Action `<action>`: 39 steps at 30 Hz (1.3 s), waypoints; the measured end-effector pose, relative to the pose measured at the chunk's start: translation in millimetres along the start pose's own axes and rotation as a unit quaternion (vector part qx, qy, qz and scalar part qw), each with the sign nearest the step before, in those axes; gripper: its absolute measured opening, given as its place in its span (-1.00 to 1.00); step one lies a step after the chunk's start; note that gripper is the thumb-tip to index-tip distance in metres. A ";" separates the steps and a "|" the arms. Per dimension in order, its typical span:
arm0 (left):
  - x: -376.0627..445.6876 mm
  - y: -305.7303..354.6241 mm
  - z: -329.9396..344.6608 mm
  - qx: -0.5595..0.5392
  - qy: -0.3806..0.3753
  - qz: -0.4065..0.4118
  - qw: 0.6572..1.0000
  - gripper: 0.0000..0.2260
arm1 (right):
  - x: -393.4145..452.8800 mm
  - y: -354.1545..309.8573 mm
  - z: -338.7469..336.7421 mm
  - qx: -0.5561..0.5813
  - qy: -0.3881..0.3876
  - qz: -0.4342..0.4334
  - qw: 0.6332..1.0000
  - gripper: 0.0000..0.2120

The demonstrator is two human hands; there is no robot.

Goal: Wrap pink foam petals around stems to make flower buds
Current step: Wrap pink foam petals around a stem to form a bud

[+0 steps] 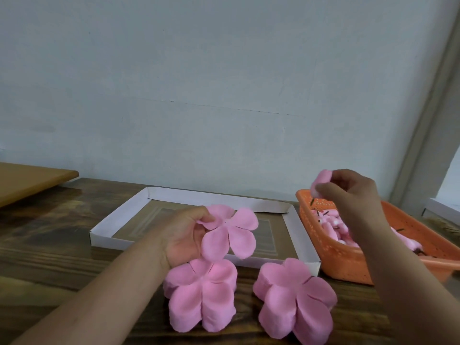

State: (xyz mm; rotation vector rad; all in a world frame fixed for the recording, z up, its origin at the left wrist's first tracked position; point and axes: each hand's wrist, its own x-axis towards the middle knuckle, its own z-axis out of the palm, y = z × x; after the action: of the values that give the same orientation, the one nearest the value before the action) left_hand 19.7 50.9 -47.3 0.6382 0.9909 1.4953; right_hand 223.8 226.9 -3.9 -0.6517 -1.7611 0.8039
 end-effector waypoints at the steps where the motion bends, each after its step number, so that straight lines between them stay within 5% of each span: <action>1: 0.2 -1.0 2.1 -0.028 -0.017 -0.015 0.999 -0.75 | -3.9 -7.0 5.5 0.044 -0.021 0.005 0.999 -0.91; 12: 13.3 -10.1 10.3 -0.111 0.021 -0.011 0.994 -0.76 | -34.2 -28.7 57.3 0.166 -0.180 -0.019 0.969 -0.81; 16: 14.5 -8.6 12.5 -0.179 0.011 -0.006 0.984 -0.55 | -39.9 -28.3 64.5 0.127 -0.212 -0.033 0.968 -0.76; 33: 7.1 -13.9 15.8 -0.090 -0.014 0.012 0.996 -0.62 | -50.8 -20.0 69.0 -0.090 -0.250 -0.114 0.957 -0.89; 37: 5.4 -15.5 15.2 -0.068 -0.023 0.026 0.997 -0.44 | -52.6 -19.4 68.8 -0.107 -0.252 -0.129 0.953 -0.87; 39: 6.6 -16.9 15.9 -0.050 -0.024 0.026 0.998 -0.51 | -53.1 -18.5 68.2 -0.108 -0.248 -0.140 0.952 -0.88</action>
State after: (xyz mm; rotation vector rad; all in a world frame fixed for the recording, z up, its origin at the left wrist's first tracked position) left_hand 40.5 60.4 -55.0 0.6287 0.8616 1.5571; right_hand 174.3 161.1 -36.3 -0.3363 -2.3619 0.6134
